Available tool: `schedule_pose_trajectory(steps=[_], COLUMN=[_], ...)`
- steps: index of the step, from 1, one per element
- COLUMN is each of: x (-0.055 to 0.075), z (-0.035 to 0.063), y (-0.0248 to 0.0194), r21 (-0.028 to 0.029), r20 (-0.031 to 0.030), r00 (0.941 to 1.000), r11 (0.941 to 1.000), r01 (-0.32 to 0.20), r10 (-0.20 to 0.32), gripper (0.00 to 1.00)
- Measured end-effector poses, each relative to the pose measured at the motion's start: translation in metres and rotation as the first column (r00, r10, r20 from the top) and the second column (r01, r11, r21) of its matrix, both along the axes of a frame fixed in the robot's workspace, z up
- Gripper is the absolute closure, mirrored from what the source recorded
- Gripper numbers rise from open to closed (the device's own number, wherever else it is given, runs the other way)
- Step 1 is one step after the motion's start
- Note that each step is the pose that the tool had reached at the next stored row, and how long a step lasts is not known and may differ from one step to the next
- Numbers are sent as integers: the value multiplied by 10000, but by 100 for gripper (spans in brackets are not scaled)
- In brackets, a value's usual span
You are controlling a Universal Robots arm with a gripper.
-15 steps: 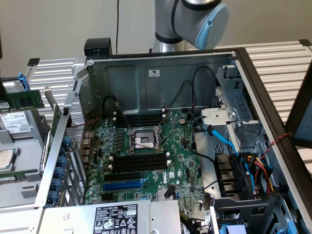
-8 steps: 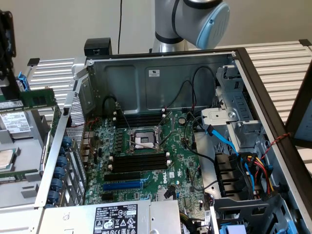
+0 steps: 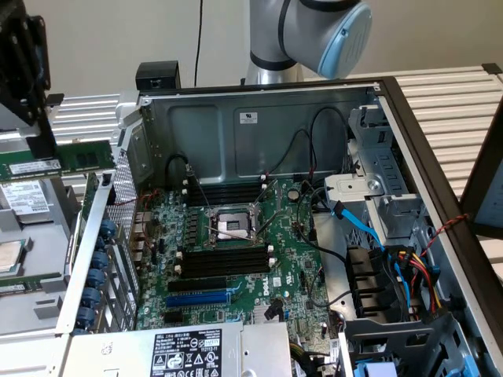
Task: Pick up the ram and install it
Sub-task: 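Pick up the ram and move it above insertion slot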
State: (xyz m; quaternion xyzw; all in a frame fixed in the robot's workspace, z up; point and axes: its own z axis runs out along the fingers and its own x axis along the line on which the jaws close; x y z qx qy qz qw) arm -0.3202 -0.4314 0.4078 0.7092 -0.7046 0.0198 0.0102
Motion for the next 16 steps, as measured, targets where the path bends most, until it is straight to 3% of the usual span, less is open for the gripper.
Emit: schedule_pose_trajectory(steps=[16], x=[433], z=[1], y=[8], r21=[54], r20=[-1], r00=[10000], r11=[10000], r01=[5], r10=[-5], gripper=[88])
